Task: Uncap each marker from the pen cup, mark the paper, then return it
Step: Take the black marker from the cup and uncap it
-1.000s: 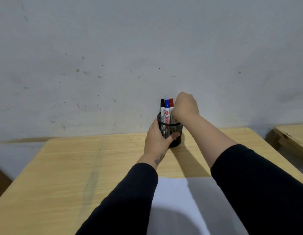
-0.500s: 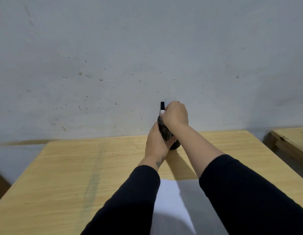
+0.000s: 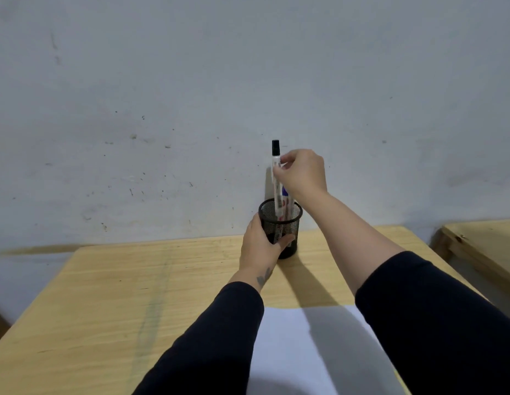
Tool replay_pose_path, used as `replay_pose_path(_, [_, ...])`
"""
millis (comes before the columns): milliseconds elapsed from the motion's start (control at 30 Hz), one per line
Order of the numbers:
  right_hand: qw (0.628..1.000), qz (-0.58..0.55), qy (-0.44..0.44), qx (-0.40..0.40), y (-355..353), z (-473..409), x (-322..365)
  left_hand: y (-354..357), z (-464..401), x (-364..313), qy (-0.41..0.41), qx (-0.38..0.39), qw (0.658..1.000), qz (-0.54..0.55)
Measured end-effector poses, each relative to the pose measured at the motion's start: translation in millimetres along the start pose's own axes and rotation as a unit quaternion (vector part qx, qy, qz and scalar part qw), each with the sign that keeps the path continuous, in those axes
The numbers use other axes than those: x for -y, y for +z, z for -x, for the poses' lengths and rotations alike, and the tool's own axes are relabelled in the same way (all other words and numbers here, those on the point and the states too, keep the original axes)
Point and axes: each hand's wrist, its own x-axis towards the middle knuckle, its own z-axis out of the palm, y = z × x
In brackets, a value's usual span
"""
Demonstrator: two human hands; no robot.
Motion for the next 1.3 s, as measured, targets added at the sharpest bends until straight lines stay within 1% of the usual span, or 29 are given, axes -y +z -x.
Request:
replay_pose_path(100, [1.000,-0.016,-0.016,-0.003,-21,4,8,-6,-1,-8,-0.017,0.018,1.000,0.008])
replay_pose_path(167, [1.000,-0.023,-0.019,0.005,-31,13,6,-14,0,-19,-0.005,0.019,1.000,-0.004])
replay_pose_path(267, [0.999,-0.012,-0.013,0.027,-40,31,-2,-35,9,-39,0.048,-0.015,0.999,-0.005])
replay_pose_path(333, [0.998,0.019,-0.016,0.064,-41,45,-12,-52,19,-51,0.102,-0.041,0.994,-0.017])
replay_pose_path(433, [0.985,0.095,-0.031,0.138,-38,69,-24,-76,36,-62,0.195,-0.046,0.975,-0.097])
replay_pose_path(500, [0.970,0.161,-0.059,0.170,-36,85,-26,-86,47,-60,0.224,-0.026,0.962,-0.153])
replay_pose_path(600, [0.957,0.200,-0.098,0.187,-32,106,-25,-93,67,-48,0.218,0.004,0.957,-0.189])
replay_pose_path(700, [0.949,0.221,-0.126,0.188,-25,122,-25,-97,85,-39,0.197,-0.006,0.959,-0.203])
replay_pose_path(767, [0.946,0.242,-0.167,0.139,-20,132,-26,-100,95,-35,0.164,-0.037,0.971,-0.168])
replay_pose_path(800, [0.953,0.226,-0.175,0.101,-17,138,-26,-102,101,-34,0.143,-0.058,0.978,-0.138])
replay_pose_path(833, [0.968,0.183,-0.159,0.063,-15,144,-24,-103,105,-33,0.123,-0.082,0.983,-0.111])
replay_pose_path(867, [0.985,0.123,-0.115,0.037,-12,150,-23,-104,109,-32,0.107,-0.102,0.985,-0.092])
replay_pose_path(900, [0.997,0.058,-0.048,0.030,-8,155,-22,-105,112,-32,0.094,-0.116,0.985,-0.082])
replay_pose_path(933, [0.998,-0.016,0.035,0.044,-5,157,-21,-105,115,-32,0.087,-0.122,0.986,-0.076])
replay_pose_path(967, [0.984,-0.102,0.124,0.071,-1,158,-19,-104,118,-32,0.086,-0.123,0.986,-0.073])
replay_pose_path(1000, [0.953,-0.194,0.207,0.102,3,158,-19,-103,120,-31,0.086,-0.121,0.986,-0.073])
replay_pose_path(1033, [0.915,-0.278,0.267,0.123,6,159,-18,-102,122,-30,0.087,-0.118,0.986,-0.075])
replay_pose_path(1067, [0.884,-0.335,0.297,0.133,9,158,-18,-100,124,-29,0.087,-0.115,0.987,-0.076])
replay_pose_path(1100, [0.869,-0.364,0.309,0.131,11,158,-19,-99,126,-28,0.081,-0.111,0.988,-0.073])
replay_pose_path(1133, [0.863,-0.376,0.312,0.126,14,157,-21,-98,128,-27,0.068,-0.108,0.990,-0.064])
replay_pose_path(1200, [0.866,-0.375,0.309,0.121,19,157,-27,-99,128,-27,0.025,-0.094,0.995,-0.037])
replay_pose_path(1300, [0.871,-0.362,0.305,0.133,26,158,-34,-104,122,-31,-0.036,-0.062,0.996,-0.043])
